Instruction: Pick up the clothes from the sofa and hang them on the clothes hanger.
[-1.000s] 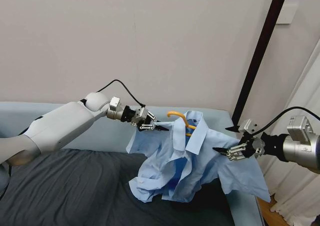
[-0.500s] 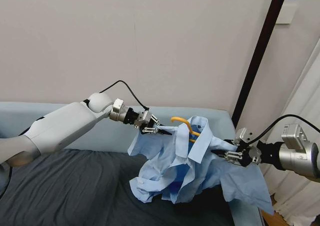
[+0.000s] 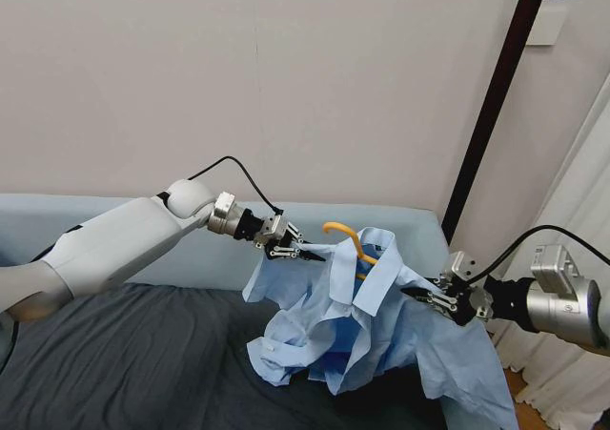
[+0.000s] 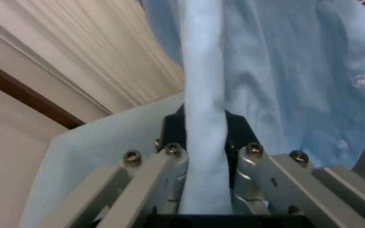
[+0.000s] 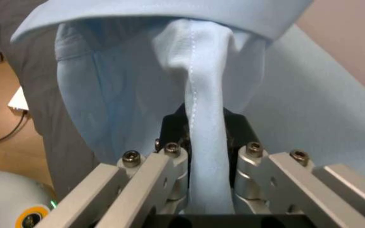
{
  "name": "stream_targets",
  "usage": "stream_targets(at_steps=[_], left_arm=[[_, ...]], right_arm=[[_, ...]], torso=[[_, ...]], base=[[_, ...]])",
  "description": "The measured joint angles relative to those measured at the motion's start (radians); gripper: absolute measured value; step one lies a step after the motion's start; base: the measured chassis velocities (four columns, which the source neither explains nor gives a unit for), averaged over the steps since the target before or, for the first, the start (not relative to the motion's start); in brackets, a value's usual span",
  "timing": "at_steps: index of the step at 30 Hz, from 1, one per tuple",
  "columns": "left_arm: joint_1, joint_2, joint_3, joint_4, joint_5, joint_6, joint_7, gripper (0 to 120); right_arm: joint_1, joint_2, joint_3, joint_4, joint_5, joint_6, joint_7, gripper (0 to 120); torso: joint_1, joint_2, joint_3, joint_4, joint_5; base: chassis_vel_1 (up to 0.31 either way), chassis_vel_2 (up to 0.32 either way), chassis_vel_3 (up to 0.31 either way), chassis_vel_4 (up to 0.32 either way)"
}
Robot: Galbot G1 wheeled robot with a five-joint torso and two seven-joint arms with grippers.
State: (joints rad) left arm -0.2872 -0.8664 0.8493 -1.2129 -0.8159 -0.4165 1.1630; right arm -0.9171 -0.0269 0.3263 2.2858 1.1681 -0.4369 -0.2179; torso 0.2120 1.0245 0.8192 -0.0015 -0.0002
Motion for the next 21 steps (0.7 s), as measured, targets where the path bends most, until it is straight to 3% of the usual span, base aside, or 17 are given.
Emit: stream_targets(at_steps=[8, 10, 14, 16, 18, 21], left_arm=[[0.015, 0.049, -0.007, -0.048, 0.072, -0.022, -0.084, 45], [0.017, 0.052, -0.010, -0.051, 0.072, -0.023, -0.089, 47], [0.029, 0.087, -0.044, -0.078, 0.063, -0.032, -0.138, 68], [0.031, 0.091, -0.048, -0.083, 0.061, -0.032, -0.142, 69], [0.065, 0.125, -0.106, -0.124, 0.049, -0.033, -0.177, 81], [0.094, 0.139, -0.143, -0.145, 0.043, -0.032, -0.195, 86]], right_arm=[[-0.002, 0.033, -0.010, -0.002, -0.014, 0.003, 0.026, 8], [-0.002, 0.036, -0.010, -0.003, -0.014, 0.003, 0.029, 8], [-0.002, 0.071, -0.010, -0.008, 0.007, 0.001, 0.060, 8], [-0.002, 0.076, -0.010, -0.008, 0.011, 0.000, 0.064, 8], [0.002, 0.114, -0.003, -0.009, 0.045, -0.004, 0.101, 8], [0.004, 0.131, 0.002, -0.008, 0.069, -0.005, 0.123, 8]], torso=[[0.000, 0.000, 0.000, 0.0001, 0.0000], [0.000, 0.000, 0.000, 0.0000, 0.0000], [0.000, 0.000, 0.000, -0.0001, 0.0000], [0.000, 0.000, 0.000, -0.0001, 0.0000], [0.000, 0.000, 0.000, -0.0001, 0.0002], [0.000, 0.000, 0.000, -0.0001, 0.0002]], base=[[0.000, 0.000, 0.000, 0.000], [0.000, 0.000, 0.000, 0.000], [0.000, 0.000, 0.000, 0.000], [0.000, 0.000, 0.000, 0.000], [0.000, 0.000, 0.000, 0.000], [0.000, 0.000, 0.000, 0.000]])
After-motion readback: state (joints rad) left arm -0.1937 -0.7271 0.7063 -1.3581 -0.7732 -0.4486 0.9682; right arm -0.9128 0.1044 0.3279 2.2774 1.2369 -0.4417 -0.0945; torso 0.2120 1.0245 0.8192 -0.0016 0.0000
